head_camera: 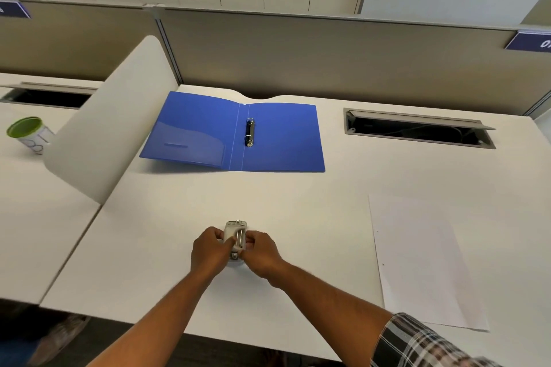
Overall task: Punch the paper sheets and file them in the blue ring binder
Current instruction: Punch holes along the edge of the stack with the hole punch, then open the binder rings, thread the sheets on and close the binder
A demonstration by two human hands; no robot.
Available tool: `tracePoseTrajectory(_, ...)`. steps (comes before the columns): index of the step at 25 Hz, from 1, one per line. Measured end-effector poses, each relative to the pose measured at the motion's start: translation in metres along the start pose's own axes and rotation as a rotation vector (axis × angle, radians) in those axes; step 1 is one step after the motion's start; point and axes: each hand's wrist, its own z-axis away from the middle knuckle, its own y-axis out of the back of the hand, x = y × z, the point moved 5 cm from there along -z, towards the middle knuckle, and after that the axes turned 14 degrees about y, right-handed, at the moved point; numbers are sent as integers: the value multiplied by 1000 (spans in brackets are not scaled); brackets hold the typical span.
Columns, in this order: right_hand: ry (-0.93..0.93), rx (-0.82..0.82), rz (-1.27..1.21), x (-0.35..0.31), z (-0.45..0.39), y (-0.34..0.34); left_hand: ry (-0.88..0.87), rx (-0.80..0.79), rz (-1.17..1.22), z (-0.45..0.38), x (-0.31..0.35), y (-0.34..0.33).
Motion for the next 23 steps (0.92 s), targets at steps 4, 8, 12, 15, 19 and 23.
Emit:
tracePoseTrajectory(4, 39, 10, 28, -2, -3, -1, -36, -9, 0, -7, 0, 0)
tracePoseTrajectory(8, 18, -5, 67, 0, -4, 5, -29, 20, -37, -7, 0, -8)
tracePoseTrajectory(12, 22, 151, 39, 19, 6, 43, -123, 213, -146, 15, 18, -19)
tracePoseTrajectory(15, -12, 365, 2, 37, 19, 98, -332, 199, -148, 29, 48, -40)
tracePoseTrajectory(19, -75, 569, 46, 66, 41, 191, -481, -183, -113, 55, 85, -104)
tracePoseTrajectory(23, -125, 695, 135, 92, 77, 269, -576, -307, -159, 97, 110, -166)
